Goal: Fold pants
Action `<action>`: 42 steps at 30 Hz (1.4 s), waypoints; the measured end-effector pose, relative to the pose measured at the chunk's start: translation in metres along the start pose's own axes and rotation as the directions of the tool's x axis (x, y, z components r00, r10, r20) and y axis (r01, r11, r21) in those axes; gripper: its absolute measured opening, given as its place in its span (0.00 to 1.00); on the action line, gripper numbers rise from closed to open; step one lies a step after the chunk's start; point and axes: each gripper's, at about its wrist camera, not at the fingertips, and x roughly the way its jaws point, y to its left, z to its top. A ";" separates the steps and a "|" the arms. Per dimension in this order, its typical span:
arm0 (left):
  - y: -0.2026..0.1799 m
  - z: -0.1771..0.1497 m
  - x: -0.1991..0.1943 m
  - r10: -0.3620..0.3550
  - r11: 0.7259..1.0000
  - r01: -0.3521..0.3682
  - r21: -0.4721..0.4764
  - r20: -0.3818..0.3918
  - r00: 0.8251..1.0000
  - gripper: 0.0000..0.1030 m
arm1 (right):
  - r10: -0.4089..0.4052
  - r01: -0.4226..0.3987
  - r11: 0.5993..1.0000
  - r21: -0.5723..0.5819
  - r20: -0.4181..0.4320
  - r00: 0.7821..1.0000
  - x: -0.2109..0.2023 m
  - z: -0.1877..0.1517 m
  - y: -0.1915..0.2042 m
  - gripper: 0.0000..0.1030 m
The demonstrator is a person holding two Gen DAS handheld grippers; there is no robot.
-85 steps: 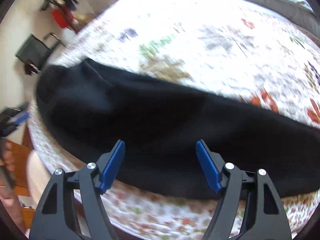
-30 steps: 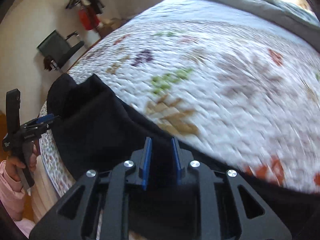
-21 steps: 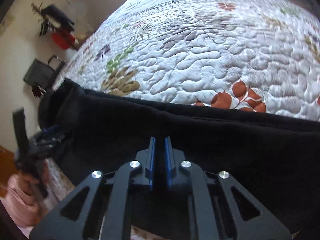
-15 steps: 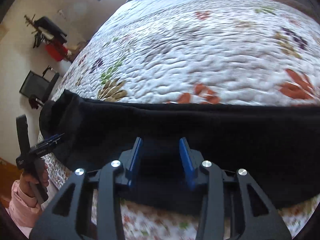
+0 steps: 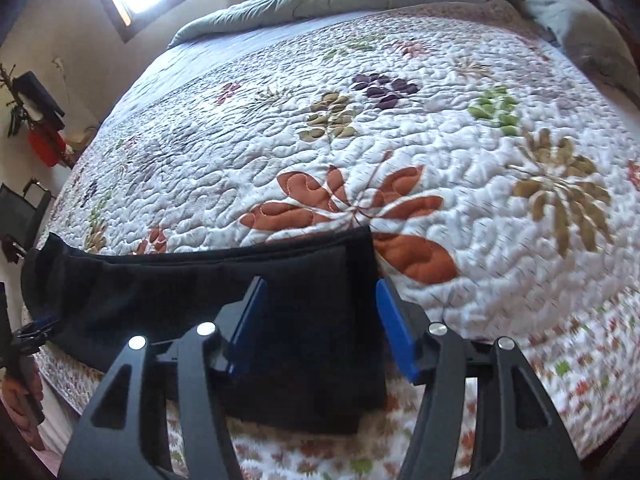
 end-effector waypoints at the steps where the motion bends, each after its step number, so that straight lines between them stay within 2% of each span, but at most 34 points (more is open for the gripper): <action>1: -0.001 0.000 0.001 0.001 1.000 -0.001 -0.007 0.000 1.000 0.96 | 0.021 -0.021 1.000 0.003 -0.006 1.000 0.004 0.002 -0.002 0.55; 2: -0.002 0.002 0.002 0.002 1.000 -0.002 -0.013 0.000 1.000 0.96 | 0.030 -0.030 1.000 0.000 -0.019 0.999 0.007 0.003 -0.006 0.53; 3: -0.003 0.003 0.004 0.007 1.000 -0.006 -0.019 0.001 1.000 0.96 | 0.035 -0.036 0.999 -0.012 -0.024 0.999 0.011 0.003 -0.005 0.47; 5: -0.003 0.005 0.007 0.017 1.000 -0.017 -0.024 -0.001 1.000 0.96 | 0.018 -0.019 0.999 -0.044 -0.024 1.000 0.015 0.005 -0.003 0.20; 7: -0.004 0.005 0.008 0.028 0.999 -0.028 -0.024 -0.003 1.000 0.96 | -0.027 0.025 0.996 -0.080 -0.023 0.999 0.012 0.007 -0.001 0.10; 11: -0.007 0.005 0.007 0.029 0.999 -0.029 -0.036 0.011 1.000 0.96 | 0.066 -0.065 0.997 -0.028 0.031 0.997 -0.006 0.012 -0.013 0.03; 13: -0.009 0.005 0.006 0.019 0.999 -0.018 -0.045 0.019 1.000 0.96 | 0.072 -0.072 0.997 -0.002 0.060 0.996 -0.011 0.016 -0.018 0.03; 17: -0.017 0.005 0.007 0.012 0.999 -0.011 -0.041 0.028 1.000 0.96 | 0.029 -0.030 0.999 0.026 0.037 0.999 0.005 0.019 -0.023 0.03; 19: -0.021 0.004 0.008 0.013 0.999 -0.012 -0.032 0.027 1.000 0.96 | -0.008 0.008 1.000 0.023 0.011 1.000 0.018 0.017 -0.023 0.04; 21: -0.024 0.003 0.009 0.016 1.000 -0.015 -0.024 0.028 0.999 0.96 | -0.010 0.009 0.999 0.045 0.017 1.000 0.022 0.015 -0.024 0.07; 23: -0.026 0.002 0.009 0.014 1.000 -0.013 -0.009 0.026 1.000 0.96 | -0.021 0.020 0.998 0.058 0.019 1.000 0.014 0.015 -0.024 0.20; 27: -0.030 0.002 0.006 -0.013 1.000 0.013 -0.001 0.029 0.999 0.96 | -0.037 0.036 0.997 0.070 0.011 0.999 -0.019 0.003 -0.017 0.25; 30: -0.035 0.002 0.005 -0.020 1.000 0.020 -0.006 0.029 0.999 0.96 | 0.045 -0.041 0.985 0.171 -0.020 0.999 -0.038 -0.019 -0.017 0.29; 32: -0.039 0.002 0.005 -0.024 1.000 0.024 -0.004 0.023 0.999 0.96 | 0.070 -0.054 0.976 0.211 -0.070 0.995 -0.042 -0.037 -0.010 0.41; 34: -0.046 0.002 0.005 -0.032 0.999 0.031 0.006 0.016 0.999 0.96 | 0.078 -0.051 0.973 0.226 -0.114 0.990 -0.039 -0.052 -0.002 0.43; 35: -0.048 0.002 0.005 -0.033 0.999 0.033 0.012 0.015 0.999 0.96 | 0.106 -0.071 0.967 0.243 -0.133 0.985 -0.035 -0.061 0.002 0.48; 38: -0.055 0.002 0.001 -0.041 0.999 0.040 0.031 0.023 0.999 0.96 | 0.164 -0.116 0.948 0.296 -0.143 0.976 -0.024 -0.072 0.008 0.58; 40: -0.057 0.002 -0.003 -0.043 0.998 0.042 0.040 0.030 0.999 0.96 | 0.187 -0.129 0.931 0.342 -0.141 0.972 -0.015 -0.073 0.006 0.59; 42: -0.056 0.001 -0.005 -0.041 0.998 0.040 0.040 0.038 0.998 0.96 | 0.239 -0.177 0.901 0.396 -0.112 0.964 -0.004 -0.072 0.001 0.59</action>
